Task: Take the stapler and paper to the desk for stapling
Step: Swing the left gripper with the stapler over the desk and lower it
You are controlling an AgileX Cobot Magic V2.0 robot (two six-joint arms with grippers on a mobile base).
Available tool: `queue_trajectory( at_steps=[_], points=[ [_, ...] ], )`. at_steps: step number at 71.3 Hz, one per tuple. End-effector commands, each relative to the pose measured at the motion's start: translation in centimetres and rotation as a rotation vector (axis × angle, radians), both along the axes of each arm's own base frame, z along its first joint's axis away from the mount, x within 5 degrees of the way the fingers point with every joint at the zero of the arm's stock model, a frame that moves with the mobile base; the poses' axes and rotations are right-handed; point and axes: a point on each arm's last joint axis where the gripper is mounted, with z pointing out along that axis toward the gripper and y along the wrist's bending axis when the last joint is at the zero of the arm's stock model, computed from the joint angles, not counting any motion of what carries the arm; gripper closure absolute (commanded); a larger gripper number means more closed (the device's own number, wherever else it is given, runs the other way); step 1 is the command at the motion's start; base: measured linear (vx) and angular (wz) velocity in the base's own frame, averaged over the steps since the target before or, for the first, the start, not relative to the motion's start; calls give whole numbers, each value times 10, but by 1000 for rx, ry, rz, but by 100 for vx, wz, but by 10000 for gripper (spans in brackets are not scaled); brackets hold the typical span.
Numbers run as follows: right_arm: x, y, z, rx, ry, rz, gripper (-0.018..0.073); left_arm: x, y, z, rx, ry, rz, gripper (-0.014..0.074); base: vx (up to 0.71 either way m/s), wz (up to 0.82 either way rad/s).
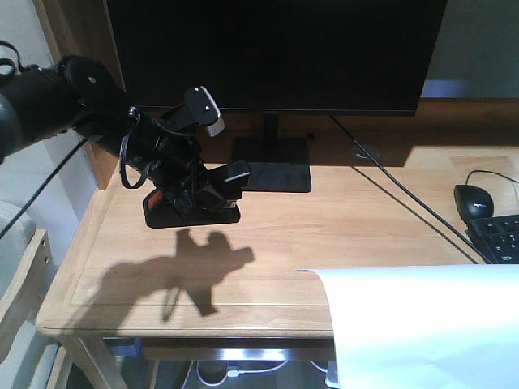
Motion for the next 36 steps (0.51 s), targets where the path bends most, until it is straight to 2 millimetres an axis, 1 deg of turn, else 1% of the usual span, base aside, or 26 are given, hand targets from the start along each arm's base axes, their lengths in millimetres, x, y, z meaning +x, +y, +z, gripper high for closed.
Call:
queue_trajectory(
  at_steps=[1,12,13,27,36],
  points=[
    [-1,1,1,4,-25,14,562,10,0,24,-134,-83,-18,603,0,0],
    [-1,1,1,4,-25,14,562,33,7,-1,-194,-86,-53,603,0,0],
    [-1,1,1,4,-25,14,562,35,7,-5,-197,-86,-59,603,0,0],
    [-1,1,1,4,-25,14,562,49,10,-33,-220,-210,-193,603,0,0],
    [-1,1,1,4,-25,14,562,60,12,-47,-254,-242,-166,603,0,0]
  ],
)
